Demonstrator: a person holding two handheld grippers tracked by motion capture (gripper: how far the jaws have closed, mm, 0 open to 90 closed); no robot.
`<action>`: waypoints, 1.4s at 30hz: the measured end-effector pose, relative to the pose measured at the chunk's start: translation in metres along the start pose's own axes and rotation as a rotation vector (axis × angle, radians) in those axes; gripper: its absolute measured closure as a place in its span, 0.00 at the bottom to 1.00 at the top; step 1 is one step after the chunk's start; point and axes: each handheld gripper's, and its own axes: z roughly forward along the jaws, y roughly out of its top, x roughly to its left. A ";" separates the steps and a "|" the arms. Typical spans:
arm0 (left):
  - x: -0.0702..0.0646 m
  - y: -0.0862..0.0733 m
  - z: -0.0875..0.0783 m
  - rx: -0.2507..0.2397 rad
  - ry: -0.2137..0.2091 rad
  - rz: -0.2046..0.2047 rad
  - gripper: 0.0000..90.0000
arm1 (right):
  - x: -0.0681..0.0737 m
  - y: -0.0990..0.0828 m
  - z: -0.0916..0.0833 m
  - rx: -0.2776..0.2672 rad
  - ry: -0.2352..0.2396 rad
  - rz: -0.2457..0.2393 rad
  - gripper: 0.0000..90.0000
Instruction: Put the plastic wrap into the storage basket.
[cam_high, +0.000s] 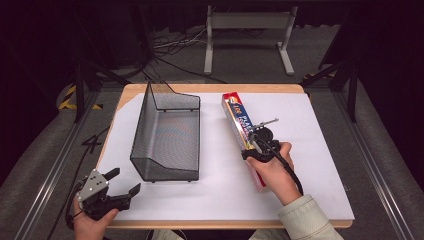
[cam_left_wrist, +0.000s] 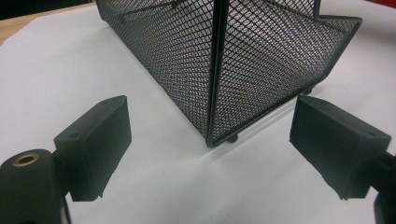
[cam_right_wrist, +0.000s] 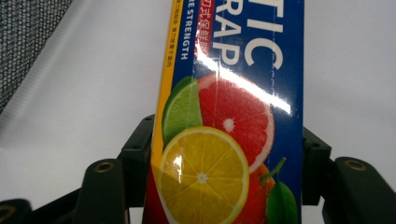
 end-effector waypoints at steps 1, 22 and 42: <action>0.000 0.000 0.000 0.001 -0.001 0.000 0.15 | 0.001 0.001 -0.002 -0.004 0.002 -0.003 0.45; 0.001 -0.001 -0.001 0.003 0.004 -0.005 0.15 | 0.030 0.028 -0.028 -0.066 0.050 -0.071 0.45; 0.003 -0.002 -0.003 -0.006 0.002 -0.011 0.15 | 0.083 0.057 -0.031 -0.073 0.087 -0.200 0.47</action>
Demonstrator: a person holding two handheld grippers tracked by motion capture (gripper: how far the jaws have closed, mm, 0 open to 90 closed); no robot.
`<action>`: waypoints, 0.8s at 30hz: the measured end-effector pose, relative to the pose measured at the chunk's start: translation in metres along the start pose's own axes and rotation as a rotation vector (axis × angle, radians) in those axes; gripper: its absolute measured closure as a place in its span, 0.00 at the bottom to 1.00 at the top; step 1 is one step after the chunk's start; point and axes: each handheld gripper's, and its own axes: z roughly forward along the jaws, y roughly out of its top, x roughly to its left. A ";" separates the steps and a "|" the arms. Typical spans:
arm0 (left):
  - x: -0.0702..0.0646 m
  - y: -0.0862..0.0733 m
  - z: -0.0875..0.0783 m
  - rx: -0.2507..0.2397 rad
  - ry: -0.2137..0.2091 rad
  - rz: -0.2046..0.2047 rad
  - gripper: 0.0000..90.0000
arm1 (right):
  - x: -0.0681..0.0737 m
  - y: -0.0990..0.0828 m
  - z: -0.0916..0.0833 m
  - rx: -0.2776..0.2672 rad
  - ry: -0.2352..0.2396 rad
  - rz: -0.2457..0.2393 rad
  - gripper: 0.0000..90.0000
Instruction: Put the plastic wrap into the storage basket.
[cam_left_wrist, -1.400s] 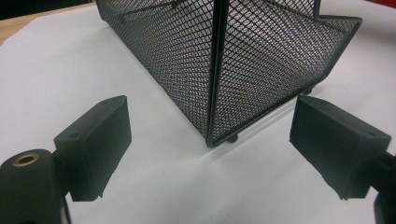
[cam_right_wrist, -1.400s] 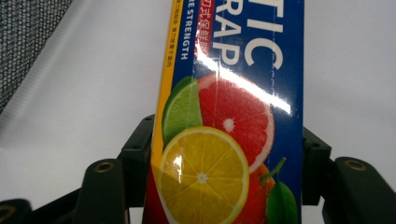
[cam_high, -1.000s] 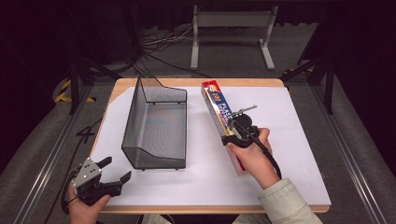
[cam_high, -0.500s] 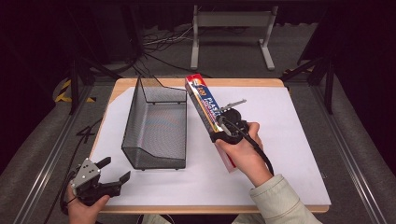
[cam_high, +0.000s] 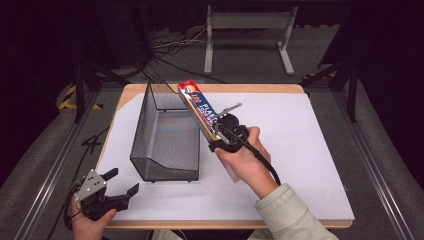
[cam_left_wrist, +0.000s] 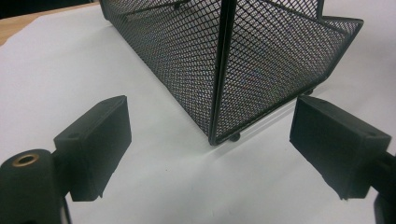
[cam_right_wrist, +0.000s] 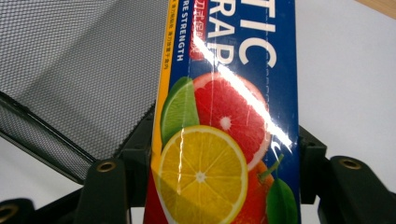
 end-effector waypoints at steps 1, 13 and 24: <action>0.000 0.000 0.000 -0.002 0.001 0.000 0.15 | 0.003 0.002 0.001 0.000 0.001 -0.002 0.47; 0.002 -0.004 -0.007 -0.004 0.011 -0.010 0.15 | 0.026 0.021 0.015 -0.006 0.017 -0.037 0.47; 0.003 -0.006 -0.009 -0.002 0.012 -0.017 0.15 | 0.039 0.033 0.034 0.003 0.048 -0.031 0.47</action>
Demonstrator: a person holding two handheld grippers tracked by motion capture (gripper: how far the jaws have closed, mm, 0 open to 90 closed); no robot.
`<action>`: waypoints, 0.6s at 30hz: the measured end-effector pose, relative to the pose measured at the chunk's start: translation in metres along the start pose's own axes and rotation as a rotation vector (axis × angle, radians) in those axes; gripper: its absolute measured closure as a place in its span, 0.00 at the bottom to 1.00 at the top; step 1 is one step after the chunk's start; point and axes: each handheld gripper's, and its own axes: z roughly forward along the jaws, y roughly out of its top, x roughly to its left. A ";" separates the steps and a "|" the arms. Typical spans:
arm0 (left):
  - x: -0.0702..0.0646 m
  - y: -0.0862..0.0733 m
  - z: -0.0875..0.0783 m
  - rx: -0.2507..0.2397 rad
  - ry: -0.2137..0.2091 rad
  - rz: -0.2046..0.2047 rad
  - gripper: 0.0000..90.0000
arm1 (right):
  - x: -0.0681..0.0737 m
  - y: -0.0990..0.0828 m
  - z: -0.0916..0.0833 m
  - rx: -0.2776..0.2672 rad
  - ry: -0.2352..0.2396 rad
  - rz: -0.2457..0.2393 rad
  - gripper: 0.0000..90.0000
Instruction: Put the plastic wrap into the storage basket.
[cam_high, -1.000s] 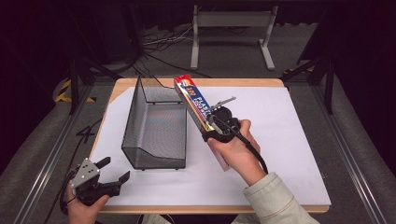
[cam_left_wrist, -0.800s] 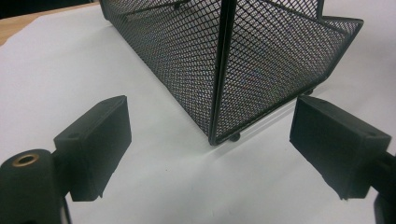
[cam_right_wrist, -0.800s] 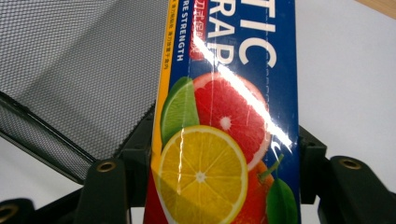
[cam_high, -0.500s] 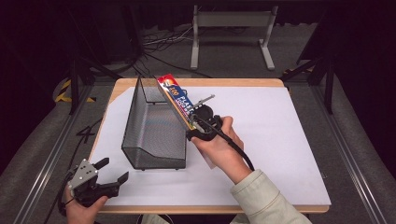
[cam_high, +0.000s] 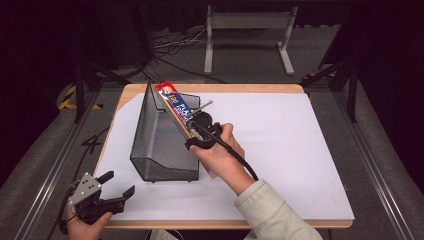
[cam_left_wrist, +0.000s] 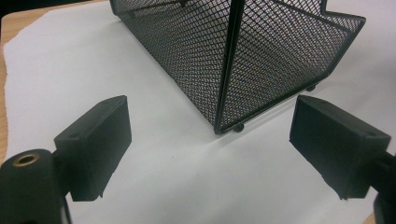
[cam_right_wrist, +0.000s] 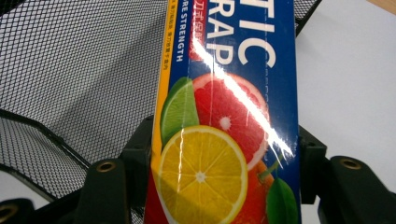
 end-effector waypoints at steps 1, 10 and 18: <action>0.000 0.000 0.000 0.000 0.000 0.001 0.15 | 0.001 0.001 0.002 0.001 -0.002 0.005 0.47; 0.000 0.001 0.003 0.000 -0.005 0.001 0.15 | 0.012 0.010 0.015 0.016 0.004 0.010 0.47; 0.000 0.001 0.003 -0.003 -0.008 0.001 0.15 | 0.013 0.012 0.025 0.042 0.004 0.031 0.47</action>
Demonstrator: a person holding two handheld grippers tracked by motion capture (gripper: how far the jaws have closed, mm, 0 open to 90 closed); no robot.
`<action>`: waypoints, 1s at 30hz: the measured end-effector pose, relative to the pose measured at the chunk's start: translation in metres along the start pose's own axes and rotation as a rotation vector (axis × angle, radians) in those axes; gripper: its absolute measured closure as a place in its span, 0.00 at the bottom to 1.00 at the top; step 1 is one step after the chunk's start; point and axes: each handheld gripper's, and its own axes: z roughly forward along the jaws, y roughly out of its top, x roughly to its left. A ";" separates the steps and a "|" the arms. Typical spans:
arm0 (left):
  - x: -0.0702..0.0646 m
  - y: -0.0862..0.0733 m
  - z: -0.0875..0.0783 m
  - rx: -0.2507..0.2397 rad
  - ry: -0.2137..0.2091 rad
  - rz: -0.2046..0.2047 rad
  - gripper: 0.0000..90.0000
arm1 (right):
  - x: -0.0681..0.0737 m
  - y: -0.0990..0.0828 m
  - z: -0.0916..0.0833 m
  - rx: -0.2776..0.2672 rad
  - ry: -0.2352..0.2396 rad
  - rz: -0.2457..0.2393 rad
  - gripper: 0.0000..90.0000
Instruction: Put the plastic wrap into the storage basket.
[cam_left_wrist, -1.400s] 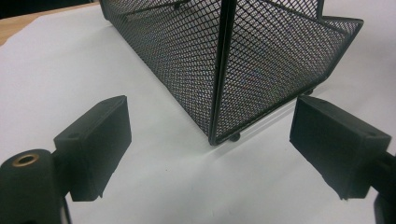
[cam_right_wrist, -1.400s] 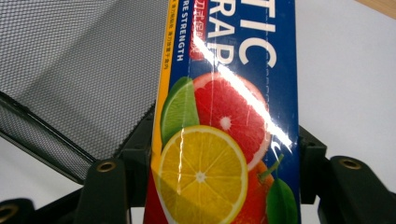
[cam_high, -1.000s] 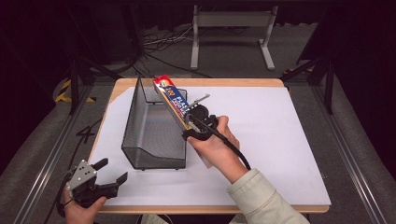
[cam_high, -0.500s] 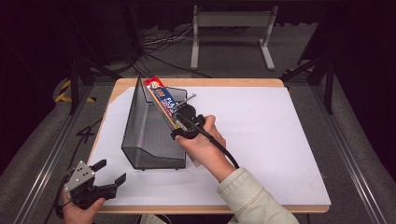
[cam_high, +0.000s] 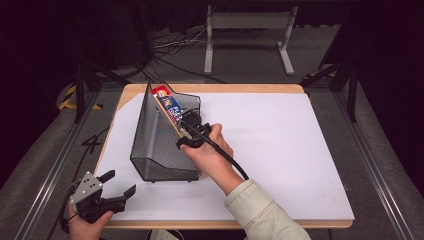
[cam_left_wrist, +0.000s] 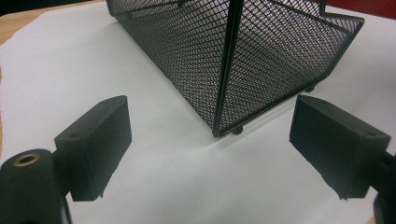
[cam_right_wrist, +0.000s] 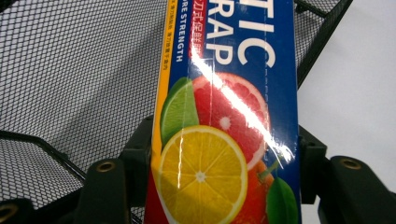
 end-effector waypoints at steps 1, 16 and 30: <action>0.000 0.000 0.000 0.001 -0.002 -0.002 0.15 | 0.000 0.000 0.001 0.004 0.001 0.000 0.47; 0.000 0.001 0.004 0.006 -0.010 0.001 0.15 | 0.001 0.007 0.009 0.060 0.022 0.009 0.46; 0.000 0.001 0.004 0.004 -0.011 0.003 0.15 | 0.000 0.014 0.014 0.103 0.056 0.056 0.44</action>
